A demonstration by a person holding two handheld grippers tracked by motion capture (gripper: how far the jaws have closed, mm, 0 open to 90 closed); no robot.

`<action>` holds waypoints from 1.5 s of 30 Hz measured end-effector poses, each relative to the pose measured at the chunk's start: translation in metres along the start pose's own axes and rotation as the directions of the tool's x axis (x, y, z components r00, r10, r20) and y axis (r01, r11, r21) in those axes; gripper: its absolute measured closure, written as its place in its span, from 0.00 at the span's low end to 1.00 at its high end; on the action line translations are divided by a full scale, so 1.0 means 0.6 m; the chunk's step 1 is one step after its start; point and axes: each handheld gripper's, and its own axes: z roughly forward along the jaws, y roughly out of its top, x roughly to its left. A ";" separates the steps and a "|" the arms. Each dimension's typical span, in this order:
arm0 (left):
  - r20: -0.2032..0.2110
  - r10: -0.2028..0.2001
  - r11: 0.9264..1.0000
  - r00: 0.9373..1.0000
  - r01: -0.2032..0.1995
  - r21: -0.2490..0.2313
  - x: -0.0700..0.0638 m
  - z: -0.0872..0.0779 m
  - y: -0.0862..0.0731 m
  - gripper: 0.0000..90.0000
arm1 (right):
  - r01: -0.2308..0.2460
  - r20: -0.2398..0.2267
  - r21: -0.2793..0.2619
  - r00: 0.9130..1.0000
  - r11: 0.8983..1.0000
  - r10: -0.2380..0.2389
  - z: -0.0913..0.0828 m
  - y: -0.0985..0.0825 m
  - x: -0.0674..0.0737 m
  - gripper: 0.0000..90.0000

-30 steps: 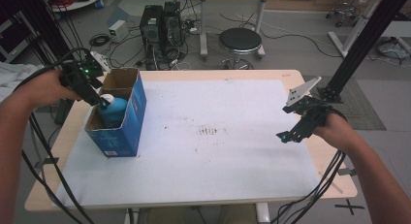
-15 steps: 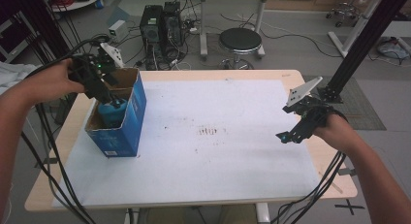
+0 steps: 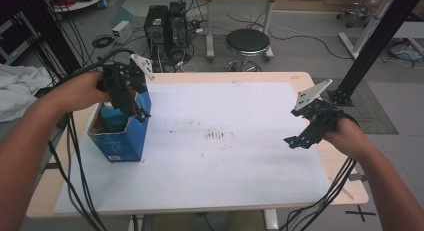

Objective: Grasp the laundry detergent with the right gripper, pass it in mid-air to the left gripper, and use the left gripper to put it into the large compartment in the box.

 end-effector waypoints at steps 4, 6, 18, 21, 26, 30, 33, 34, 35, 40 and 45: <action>0.012 0.013 1.000 1.000 -0.013 0.007 -0.010 0.014 0.018 0.10 | -0.002 0.001 -0.002 1.000 1.000 0.002 -0.001 0.002 0.002 0.01; 0.015 0.023 1.000 1.000 -0.023 0.004 -0.014 0.019 0.027 0.05 | -0.003 0.002 -0.001 1.000 1.000 0.003 -0.001 0.003 0.004 0.01; 0.019 0.067 0.997 0.998 -0.068 0.029 -0.037 0.060 0.073 0.02 | -0.002 0.004 -0.016 1.000 1.000 0.002 -0.002 0.010 0.011 0.01; 0.032 0.078 0.996 0.996 -0.079 0.033 -0.041 0.069 0.077 0.02 | -0.001 0.002 -0.017 1.000 1.000 0.001 -0.001 0.013 0.011 0.01; 0.039 0.087 0.995 0.995 -0.089 0.043 -0.043 0.083 0.086 0.02 | -0.003 -0.005 -0.012 1.000 1.000 0.003 0.000 0.016 0.008 0.01; 0.048 0.094 0.994 0.994 -0.096 0.042 -0.046 0.092 0.093 0.02 | -0.001 -0.005 -0.020 1.000 1.000 0.001 -0.002 0.019 0.005 0.01; 0.050 0.104 0.993 0.993 -0.106 0.045 -0.046 0.096 0.096 0.02 | -0.002 -0.010 -0.019 1.000 1.000 0.001 -0.001 0.023 0.003 0.01; 0.052 0.102 0.993 0.993 -0.104 0.045 -0.046 0.098 0.097 0.02 | -0.002 -0.010 -0.019 1.000 1.000 0.001 -0.001 0.023 0.003 0.01; 0.056 0.097 0.994 0.994 -0.099 0.041 -0.047 0.099 0.097 0.02 | 0.000 -0.014 -0.017 1.000 1.000 0.000 0.001 0.025 0.003 0.01; 0.055 0.110 0.993 0.992 -0.113 0.044 -0.047 0.103 0.099 0.02 | 0.004 -0.019 -0.017 1.000 1.000 -0.004 0.005 0.029 0.000 0.01; 0.047 0.108 0.993 0.993 -0.110 0.040 -0.046 0.104 0.099 0.02 | 0.012 -0.023 -0.016 1.000 1.000 -0.012 0.007 0.030 0.002 0.01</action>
